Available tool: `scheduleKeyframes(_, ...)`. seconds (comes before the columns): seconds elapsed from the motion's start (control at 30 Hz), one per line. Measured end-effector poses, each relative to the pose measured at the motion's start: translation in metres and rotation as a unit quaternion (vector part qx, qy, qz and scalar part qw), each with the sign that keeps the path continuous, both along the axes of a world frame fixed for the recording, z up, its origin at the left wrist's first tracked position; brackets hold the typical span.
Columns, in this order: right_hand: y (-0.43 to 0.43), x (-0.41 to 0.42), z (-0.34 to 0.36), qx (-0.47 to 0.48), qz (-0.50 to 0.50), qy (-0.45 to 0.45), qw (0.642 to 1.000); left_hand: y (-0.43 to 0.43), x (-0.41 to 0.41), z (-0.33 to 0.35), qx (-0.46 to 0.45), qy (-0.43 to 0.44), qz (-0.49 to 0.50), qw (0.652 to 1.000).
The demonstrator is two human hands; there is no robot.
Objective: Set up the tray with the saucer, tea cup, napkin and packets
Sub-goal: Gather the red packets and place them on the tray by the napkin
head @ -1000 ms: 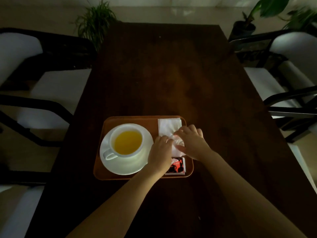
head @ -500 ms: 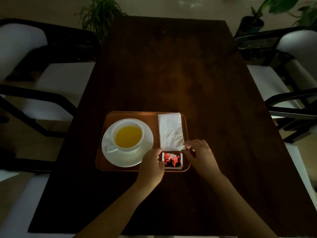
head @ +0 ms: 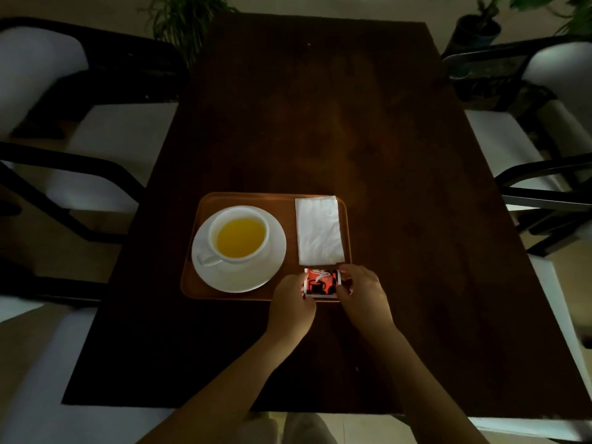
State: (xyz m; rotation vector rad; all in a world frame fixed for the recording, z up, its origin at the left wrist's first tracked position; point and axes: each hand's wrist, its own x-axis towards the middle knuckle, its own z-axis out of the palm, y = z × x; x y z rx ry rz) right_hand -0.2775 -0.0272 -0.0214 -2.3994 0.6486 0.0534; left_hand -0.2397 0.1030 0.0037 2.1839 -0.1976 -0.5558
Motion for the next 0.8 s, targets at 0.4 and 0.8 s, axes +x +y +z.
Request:
scheduleKeyframes(0.4,0.025,0.068,0.05,0.216,0.117,-0.067,0.967,0.093,0.022,0.036,-0.083,-0.065,0.307,0.946)
scheduleKeyframes(0.8,0.066,0.102,0.049,0.317,0.078,0.002,0.945,0.116,0.074,0.024,-0.141,0.099,0.288,0.942)
